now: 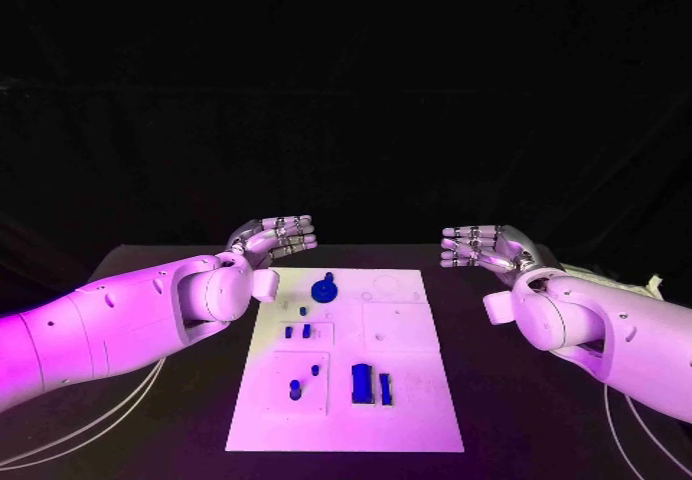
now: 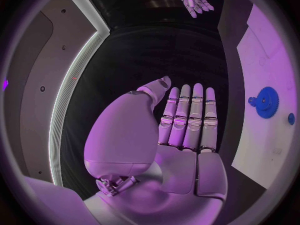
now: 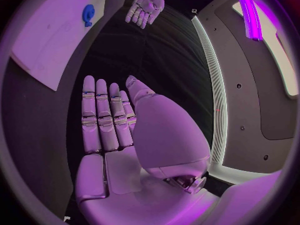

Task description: Assemble the parts on the task board

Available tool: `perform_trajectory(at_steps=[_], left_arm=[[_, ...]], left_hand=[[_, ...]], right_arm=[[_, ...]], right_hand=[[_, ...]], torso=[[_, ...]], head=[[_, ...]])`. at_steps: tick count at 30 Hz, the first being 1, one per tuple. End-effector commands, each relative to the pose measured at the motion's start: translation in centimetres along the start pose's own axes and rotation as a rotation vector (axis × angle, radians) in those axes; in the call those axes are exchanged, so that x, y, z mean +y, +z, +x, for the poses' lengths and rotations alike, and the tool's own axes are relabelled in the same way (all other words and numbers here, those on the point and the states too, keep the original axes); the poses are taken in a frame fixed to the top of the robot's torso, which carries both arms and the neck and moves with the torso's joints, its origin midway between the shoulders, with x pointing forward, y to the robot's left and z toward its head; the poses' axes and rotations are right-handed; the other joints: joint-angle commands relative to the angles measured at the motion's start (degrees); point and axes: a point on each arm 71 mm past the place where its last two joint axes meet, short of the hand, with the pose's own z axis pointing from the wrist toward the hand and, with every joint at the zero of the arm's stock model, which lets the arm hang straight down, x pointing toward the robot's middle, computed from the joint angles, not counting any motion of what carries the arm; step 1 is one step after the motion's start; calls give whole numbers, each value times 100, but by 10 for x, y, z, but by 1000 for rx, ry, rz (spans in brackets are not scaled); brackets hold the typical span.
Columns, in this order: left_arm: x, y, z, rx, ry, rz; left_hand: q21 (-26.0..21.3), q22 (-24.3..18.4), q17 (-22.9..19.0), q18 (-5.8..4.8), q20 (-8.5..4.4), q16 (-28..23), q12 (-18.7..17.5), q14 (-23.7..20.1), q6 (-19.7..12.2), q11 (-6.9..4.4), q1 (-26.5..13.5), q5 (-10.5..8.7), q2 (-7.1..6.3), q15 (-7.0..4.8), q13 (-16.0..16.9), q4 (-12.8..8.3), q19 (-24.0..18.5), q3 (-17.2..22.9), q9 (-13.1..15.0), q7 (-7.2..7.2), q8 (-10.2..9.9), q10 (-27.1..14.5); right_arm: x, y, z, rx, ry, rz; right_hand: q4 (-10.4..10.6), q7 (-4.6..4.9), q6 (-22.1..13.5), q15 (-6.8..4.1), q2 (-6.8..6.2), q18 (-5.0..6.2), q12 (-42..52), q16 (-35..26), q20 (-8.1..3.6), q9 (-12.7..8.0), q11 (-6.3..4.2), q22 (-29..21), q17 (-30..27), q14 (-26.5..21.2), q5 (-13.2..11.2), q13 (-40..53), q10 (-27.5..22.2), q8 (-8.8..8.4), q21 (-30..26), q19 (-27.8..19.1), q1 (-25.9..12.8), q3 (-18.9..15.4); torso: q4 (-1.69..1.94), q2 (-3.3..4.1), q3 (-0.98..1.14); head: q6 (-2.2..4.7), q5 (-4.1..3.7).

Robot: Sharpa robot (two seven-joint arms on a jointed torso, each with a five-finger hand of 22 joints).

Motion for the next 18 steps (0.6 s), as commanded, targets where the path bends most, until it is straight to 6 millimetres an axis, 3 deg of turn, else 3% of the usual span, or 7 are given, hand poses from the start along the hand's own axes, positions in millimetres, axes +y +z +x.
perform_trajectory(at_steps=[1,5,6,10,14,16,18], left_arm=[[-1,5,-5,-51,-20,49],[1,9,-9,-69,-17,60],[3,7,-6,-42,-2,18],[5,5,-3,-48,10,21],[10,-1,7,-65,43,31],[14,-4,13,-75,64,39],[17,-9,20,-87,89,50]], left_hand=[[-13,-79,-43,82,29,-108,-26,60,7,23,52,9,24,-8,-10,-5,7,-36,-1,15,-18,-9],[-7,-195,-94,86,29,-252,-33,141,16,22,74,17,46,-3,-11,-17,37,-48,-2,31,-18,-6],[-376,-914,-556,-294,-427,-647,-395,-1601,-1822,-245,-2327,-217,282,-241,-362,-244,-1379,-758,-378,-306,-393,-1927],[-376,-1148,-556,-294,-554,-782,-395,-2127,-2398,-321,-3068,-278,375,-310,-362,-244,-1816,-997,-378,-392,-393,-2544],[-376,-1381,-556,-400,-699,-912,-395,-2681,-2986,-401,-3836,-725,453,-778,-362,-244,-2269,-1230,-378,-496,-393,-3163],[-376,-1459,-556,-420,-749,-957,-395,-2868,-3187,-432,-4095,-725,859,-778,-362,-244,-2421,-1309,-378,-533,-393,-3374],[-376,-1549,-556,-457,-804,-1006,-395,-3079,-3412,-839,-4388,-725,859,-778,-362,-244,-2592,-1397,-378,-572,-393,-3611]], right_arm=[[3,7,-1,12,97,-72],[0,14,-2,6,91,-82],[-2,12,-2,-22,39,-29],[-2,9,2,-32,47,-32],[-1,2,13,-60,68,-38],[0,-3,20,-78,80,-40],[0,-10,28,-99,93,-40]], right_hand=[[-63,8,2,-19,36,46,-11,-95,-11,-107,40,-114,-178,188,-17,-198,9,-6,-134,170,-117,59],[-152,18,39,-128,56,47,-8,-42,-122,-198,19,-163,-283,608,-2,-316,51,-4,-129,539,-160,119],[-569,-310,-1694,-585,380,-305,-370,-605,-414,-393,-212,-361,-545,-1545,-305,-672,-1925,-367,-522,-1434,-2636,-223],[-569,-400,-2219,-585,380,-329,-370,-605,-525,-465,-280,-430,-641,-2173,-403,-672,-2528,-367,-651,-2014,-3458,-350],[-569,-502,-2773,-585,380,-408,-370,-605,-626,-874,-740,-840,-730,-2854,-502,-672,-3162,-367,-781,-2639,-4265,-451],[-569,-538,-2960,-585,380,-462,-370,-605,-660,-874,-740,-840,-761,-3082,-535,-672,-3374,-367,-823,-2849,-4537,-481],[-569,-577,-3170,-585,380,-465,-370,-605,-698,-874,-740,-840,-1193,-3342,-575,-672,-3613,-367,-872,-3088,-4847,-530]], torso=[[-17,-113,22],[-15,-130,34],[-9,-84,19],[62,-113,38],[250,-190,89],[358,-235,118],[444,-270,141]], head=[[160,9],[249,7],[164,4],[201,-49],[301,-189],[358,-270],[403,-334]])
